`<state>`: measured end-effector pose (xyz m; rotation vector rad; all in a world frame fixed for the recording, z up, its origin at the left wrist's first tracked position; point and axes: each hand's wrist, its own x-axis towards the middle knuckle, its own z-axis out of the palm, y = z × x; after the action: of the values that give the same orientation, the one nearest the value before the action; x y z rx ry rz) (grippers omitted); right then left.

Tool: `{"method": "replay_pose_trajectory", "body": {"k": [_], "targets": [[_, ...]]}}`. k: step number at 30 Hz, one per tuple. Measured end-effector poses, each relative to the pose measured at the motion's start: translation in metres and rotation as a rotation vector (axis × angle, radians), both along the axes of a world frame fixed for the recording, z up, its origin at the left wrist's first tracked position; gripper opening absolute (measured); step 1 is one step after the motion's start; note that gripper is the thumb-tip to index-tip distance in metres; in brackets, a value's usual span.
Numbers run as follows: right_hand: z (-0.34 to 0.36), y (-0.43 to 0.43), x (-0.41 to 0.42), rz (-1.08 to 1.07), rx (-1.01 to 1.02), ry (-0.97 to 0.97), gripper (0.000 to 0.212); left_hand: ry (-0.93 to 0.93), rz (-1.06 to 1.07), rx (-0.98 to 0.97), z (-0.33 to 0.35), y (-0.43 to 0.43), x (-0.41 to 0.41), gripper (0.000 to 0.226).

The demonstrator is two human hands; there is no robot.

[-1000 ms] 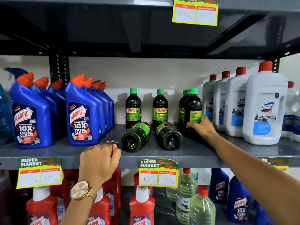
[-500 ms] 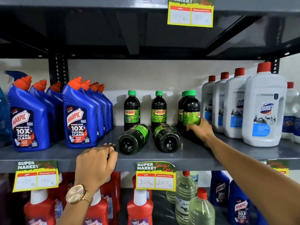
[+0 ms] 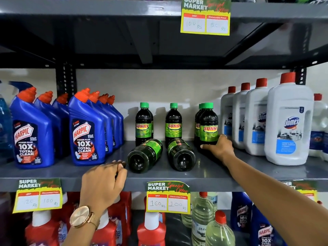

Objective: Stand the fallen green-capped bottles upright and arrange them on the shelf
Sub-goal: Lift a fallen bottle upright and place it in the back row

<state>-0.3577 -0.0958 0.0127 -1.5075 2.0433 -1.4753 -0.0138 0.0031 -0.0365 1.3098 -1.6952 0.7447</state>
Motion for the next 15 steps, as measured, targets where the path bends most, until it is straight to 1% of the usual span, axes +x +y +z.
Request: {"method": "replay_pose_trajectory", "body": {"k": [3,7,10,11,12,13,15], "targets": [[0.001,0.000,0.002,-0.031,0.018,0.057,0.083,-0.001,0.002,-0.001,0.000,0.000,-0.001,0.036],[0.002,-0.002,0.003,-0.069,0.056,0.127,0.095,-0.001,0.008,-0.005,0.000,-0.001,-0.001,0.035],[0.003,0.004,0.007,-0.089,0.079,0.087,0.112,0.008,0.010,-0.005,-0.001,-0.003,0.000,0.035],[0.005,0.010,0.010,-0.117,0.054,0.084,0.117,0.007,0.011,-0.008,-0.002,-0.004,0.001,0.035],[0.008,0.018,0.014,-0.163,-0.019,0.097,0.114,0.004,0.013,-0.012,-0.002,-0.004,0.001,0.034],[0.011,0.026,0.017,-0.213,-0.160,0.114,0.103,0.003,0.015,-0.015,-0.003,-0.004,0.001,0.035],[0.018,0.044,0.030,-0.235,-0.496,0.123,0.070,0.011,0.021,-0.017,-0.003,-0.004,0.001,0.037]]}}
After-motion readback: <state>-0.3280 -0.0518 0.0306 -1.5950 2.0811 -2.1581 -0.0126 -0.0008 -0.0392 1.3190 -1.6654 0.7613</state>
